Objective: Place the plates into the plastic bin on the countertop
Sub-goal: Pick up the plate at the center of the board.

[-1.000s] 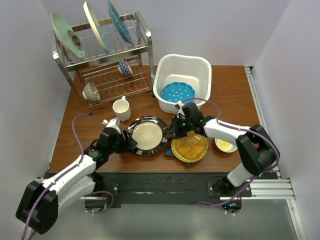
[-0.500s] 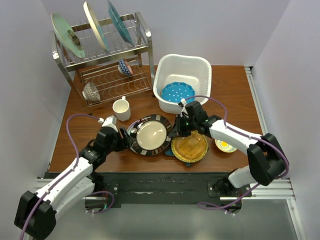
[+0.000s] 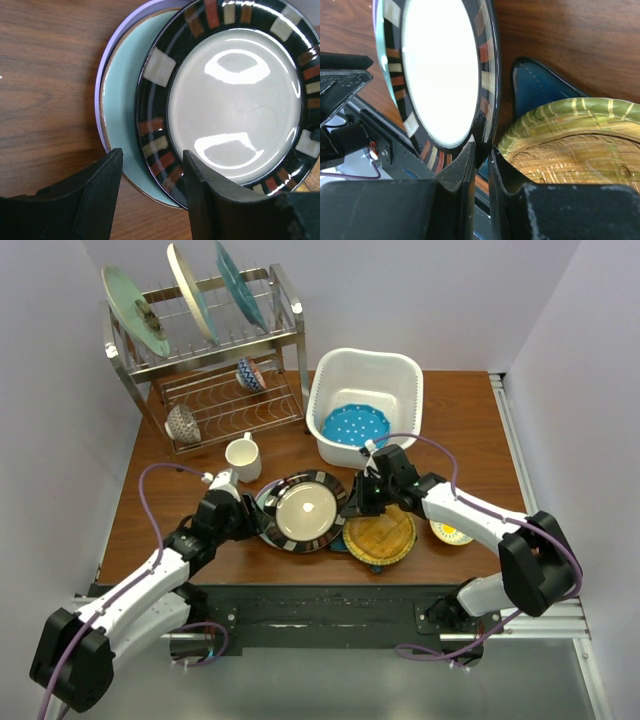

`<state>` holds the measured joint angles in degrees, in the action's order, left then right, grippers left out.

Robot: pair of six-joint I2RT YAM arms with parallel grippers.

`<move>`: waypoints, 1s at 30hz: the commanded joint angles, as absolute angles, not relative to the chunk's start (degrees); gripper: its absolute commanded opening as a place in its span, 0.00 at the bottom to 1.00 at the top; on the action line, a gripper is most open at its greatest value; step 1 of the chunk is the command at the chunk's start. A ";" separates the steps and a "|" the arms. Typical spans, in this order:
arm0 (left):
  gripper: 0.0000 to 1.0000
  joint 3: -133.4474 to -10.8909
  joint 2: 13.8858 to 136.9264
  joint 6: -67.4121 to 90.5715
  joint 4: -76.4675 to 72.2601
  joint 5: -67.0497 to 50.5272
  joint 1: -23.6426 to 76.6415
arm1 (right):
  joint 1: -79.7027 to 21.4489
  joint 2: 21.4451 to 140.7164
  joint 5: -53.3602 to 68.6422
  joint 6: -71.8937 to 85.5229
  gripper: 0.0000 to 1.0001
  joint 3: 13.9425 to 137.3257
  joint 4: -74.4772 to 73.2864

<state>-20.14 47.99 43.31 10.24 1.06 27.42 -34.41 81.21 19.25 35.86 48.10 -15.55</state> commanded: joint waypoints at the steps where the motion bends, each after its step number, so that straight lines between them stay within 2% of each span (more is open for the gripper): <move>1: 0.56 -20.04 52.37 42.27 4.49 0.26 28.12 | -34.72 78.66 19.51 35.07 0.13 46.15 -13.01; 7: 0.55 -18.72 57.04 42.54 0.97 -1.23 28.74 | -34.72 78.40 19.25 36.21 0.18 44.65 -10.11; 15: 0.55 -17.67 57.39 42.98 -1.67 -1.49 29.36 | -34.72 79.27 19.25 38.58 0.35 42.19 -4.57; 23: 0.54 -17.75 58.09 43.07 -1.76 -1.41 29.62 | -34.63 81.30 20.21 42.27 0.38 39.47 2.36; 30: 0.54 -18.19 58.45 42.89 -1.67 -1.58 29.88 | -34.72 84.90 22.23 45.17 0.37 38.15 7.82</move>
